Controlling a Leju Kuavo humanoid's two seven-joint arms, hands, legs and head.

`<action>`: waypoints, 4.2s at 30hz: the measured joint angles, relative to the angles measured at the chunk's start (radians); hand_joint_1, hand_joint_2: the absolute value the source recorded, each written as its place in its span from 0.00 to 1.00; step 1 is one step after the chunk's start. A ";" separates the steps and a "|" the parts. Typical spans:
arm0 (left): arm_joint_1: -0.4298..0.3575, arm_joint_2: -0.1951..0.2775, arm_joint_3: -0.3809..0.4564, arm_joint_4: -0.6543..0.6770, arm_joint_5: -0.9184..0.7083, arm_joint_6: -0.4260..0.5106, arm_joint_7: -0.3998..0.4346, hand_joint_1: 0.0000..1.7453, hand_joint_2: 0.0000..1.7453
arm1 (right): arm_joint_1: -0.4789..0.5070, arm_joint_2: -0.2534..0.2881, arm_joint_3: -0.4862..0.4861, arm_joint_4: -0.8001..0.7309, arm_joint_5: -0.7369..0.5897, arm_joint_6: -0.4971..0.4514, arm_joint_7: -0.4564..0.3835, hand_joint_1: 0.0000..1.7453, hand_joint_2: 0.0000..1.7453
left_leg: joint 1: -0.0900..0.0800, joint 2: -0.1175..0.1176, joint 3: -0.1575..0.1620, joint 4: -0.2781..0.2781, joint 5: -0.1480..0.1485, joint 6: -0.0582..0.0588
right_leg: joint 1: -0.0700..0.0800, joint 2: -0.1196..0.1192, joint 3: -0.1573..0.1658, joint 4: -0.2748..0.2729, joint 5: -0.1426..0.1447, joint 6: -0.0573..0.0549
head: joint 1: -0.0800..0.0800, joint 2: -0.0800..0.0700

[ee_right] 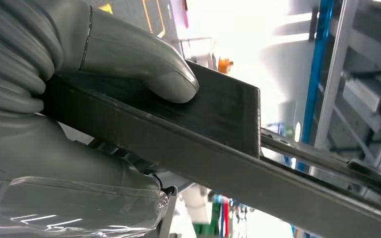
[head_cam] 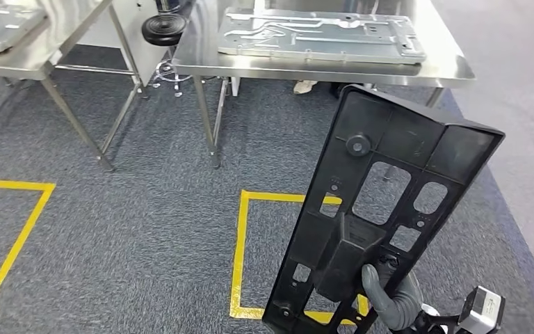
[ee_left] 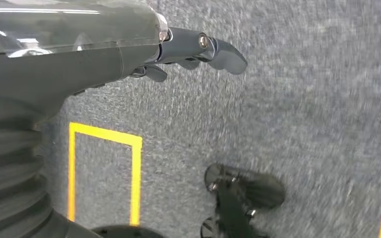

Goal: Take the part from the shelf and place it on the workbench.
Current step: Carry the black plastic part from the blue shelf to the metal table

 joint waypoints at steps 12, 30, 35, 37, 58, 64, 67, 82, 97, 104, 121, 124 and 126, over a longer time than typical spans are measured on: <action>-0.012 -0.006 0.001 0.000 0.021 0.000 -0.013 0.00 1.00 | -0.055 -0.004 0.000 0.029 0.004 0.013 -0.019 1.00 1.00 | 0.000 0.054 0.023 0.033 -0.055 -0.057 | -0.004 -0.045 0.113 -0.234 0.125 -0.030 | 0.000 0.000; -0.040 -0.011 0.002 0.000 0.017 -0.010 -0.015 0.00 1.00 | -0.114 -0.004 0.002 0.056 0.016 0.000 -0.024 1.00 1.00 | -0.006 -0.005 -0.005 -0.002 0.006 0.003 | 0.006 -0.004 0.049 -0.057 0.009 -0.002 | 0.000 0.000; -0.032 -0.011 0.002 0.000 0.015 -0.009 -0.013 0.00 1.00 | -0.097 -0.004 0.002 0.052 0.023 -0.004 -0.020 1.00 1.00 | -0.004 -0.005 0.001 0.002 -0.002 -0.003 | -0.011 -0.010 0.018 -0.024 0.046 0.010 | 0.000 0.000; -0.030 -0.010 0.002 0.000 0.017 -0.009 -0.014 0.00 1.00 | -0.096 -0.003 0.002 0.047 0.023 -0.004 -0.019 1.00 1.00 | -0.004 -0.005 0.005 0.007 -0.012 -0.014 | -0.012 -0.015 0.087 -0.170 0.105 0.009 | 0.000 0.000; -0.003 -0.007 0.004 0.000 0.035 -0.003 -0.024 0.00 1.00 | -0.124 -0.002 0.020 0.056 0.022 0.013 -0.011 1.00 1.00 | -0.023 -0.009 -0.021 0.006 0.003 0.007 | 0.012 -0.003 0.205 -0.204 0.047 -0.022 | 0.000 0.000; 0.001 -0.008 0.005 0.000 0.044 -0.005 -0.026 0.00 1.00 | -0.126 -0.002 0.027 0.066 0.023 0.016 -0.012 1.00 1.00 | -0.015 -0.011 0.050 -0.006 -0.045 0.007 | -0.008 -0.006 0.000 0.046 -0.044 0.007 | 0.000 0.000; 0.005 -0.010 0.006 0.000 0.044 -0.006 -0.027 0.00 1.00 | -0.132 -0.002 0.031 0.077 0.023 0.016 -0.013 1.00 1.00 | -0.007 -0.012 0.107 -0.006 -0.088 -0.005 | -0.014 -0.016 0.010 -0.099 0.070 0.014 | 0.000 0.000; -0.004 -0.010 0.008 0.000 0.048 0.001 -0.042 0.00 1.00 | -0.161 -0.002 0.035 0.101 0.034 0.021 -0.021 1.00 1.00 | -0.011 -0.007 -0.084 0.190 -0.132 -0.034 | 0.012 -0.008 0.146 -0.209 0.084 -0.054 | 0.000 0.000; -0.014 -0.010 0.013 0.000 0.051 0.001 -0.033 0.00 1.00 | -0.207 -0.004 0.036 0.146 0.033 0.029 -0.023 1.00 1.00 | -0.018 -0.020 -0.014 0.017 0.006 0.007 | -0.005 -0.009 0.032 -0.041 0.051 0.004 | -0.002 0.000; -0.021 -0.013 0.019 0.000 0.055 0.001 -0.033 0.00 1.00 | -0.245 -0.007 0.037 0.163 0.033 0.033 -0.028 1.00 1.00 | -0.020 -0.020 0.001 0.028 -0.027 -0.029 | -0.004 -0.006 0.099 -0.216 0.128 -0.025 | -0.002 0.000; -0.024 -0.013 0.019 0.000 0.050 0.003 -0.027 0.00 1.00 | -0.225 0.002 0.045 0.156 0.047 0.017 -0.021 1.00 1.00 | -0.014 -0.017 -0.002 0.005 0.005 0.001 | 0.000 -0.013 0.103 -0.167 0.072 0.004 | -0.002 0.000; -0.022 -0.014 0.020 0.000 0.052 0.002 -0.027 0.00 1.00 | -0.228 0.002 0.046 0.165 0.038 0.024 -0.027 1.00 1.00 | -0.015 -0.017 0.000 0.004 0.002 0.009 | -0.002 -0.013 -0.003 0.027 -0.002 0.012 | -0.002 0.000; -0.019 -0.014 0.020 0.000 0.050 0.002 -0.027 0.00 1.00 | -0.229 0.002 0.046 0.172 0.035 0.025 -0.029 1.00 1.00 | -0.016 -0.019 0.006 0.005 -0.004 0.010 | -0.003 -0.013 -0.031 0.052 0.022 0.012 | -0.002 0.000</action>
